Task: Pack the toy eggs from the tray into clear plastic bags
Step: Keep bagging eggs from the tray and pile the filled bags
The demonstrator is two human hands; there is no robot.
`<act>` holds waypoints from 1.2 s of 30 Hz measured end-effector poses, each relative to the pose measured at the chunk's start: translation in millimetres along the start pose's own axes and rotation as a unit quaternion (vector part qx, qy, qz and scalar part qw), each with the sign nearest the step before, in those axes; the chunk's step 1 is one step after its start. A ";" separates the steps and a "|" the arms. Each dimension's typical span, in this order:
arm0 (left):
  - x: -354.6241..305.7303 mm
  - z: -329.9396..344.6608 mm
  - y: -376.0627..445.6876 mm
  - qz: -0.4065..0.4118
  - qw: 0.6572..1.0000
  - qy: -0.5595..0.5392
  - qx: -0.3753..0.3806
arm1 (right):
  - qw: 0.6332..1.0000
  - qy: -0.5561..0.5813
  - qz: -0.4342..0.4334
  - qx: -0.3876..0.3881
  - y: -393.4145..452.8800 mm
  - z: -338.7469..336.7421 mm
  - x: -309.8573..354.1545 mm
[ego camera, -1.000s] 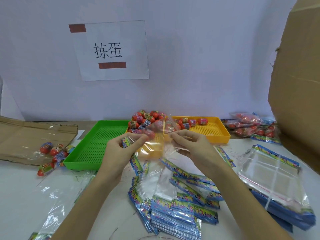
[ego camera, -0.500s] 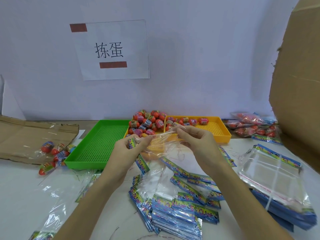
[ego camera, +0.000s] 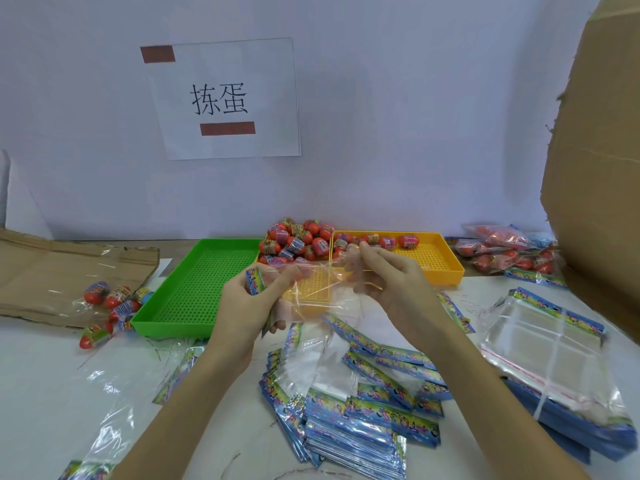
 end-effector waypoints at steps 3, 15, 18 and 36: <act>1.9 -5.0 0.4 0.002 1.000 0.018 -0.022 | 0.999 0.022 0.034 0.018 -1.0 1.9 -5.1; -0.8 -6.5 -3.7 -0.012 0.997 0.062 -0.035 | 0.983 -0.180 -0.013 0.046 -5.3 12.3 -6.0; -7.5 -3.2 -3.3 -0.020 0.996 0.080 -0.028 | 0.992 -0.128 -0.005 -0.013 -4.1 0.8 -6.0; -50.8 31.9 -30.5 0.301 0.922 0.218 0.105 | 0.968 -0.211 -0.121 0.058 -8.2 20.9 14.2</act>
Point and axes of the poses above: each hand's wrist, its own y-axis towards the middle knuckle, its own z-axis out of the palm, x = y × z, the point moved 10 cm from there along y, towards the middle knuckle, and after that the axes turned 4 degrees about -x, right-handed, at the moved point
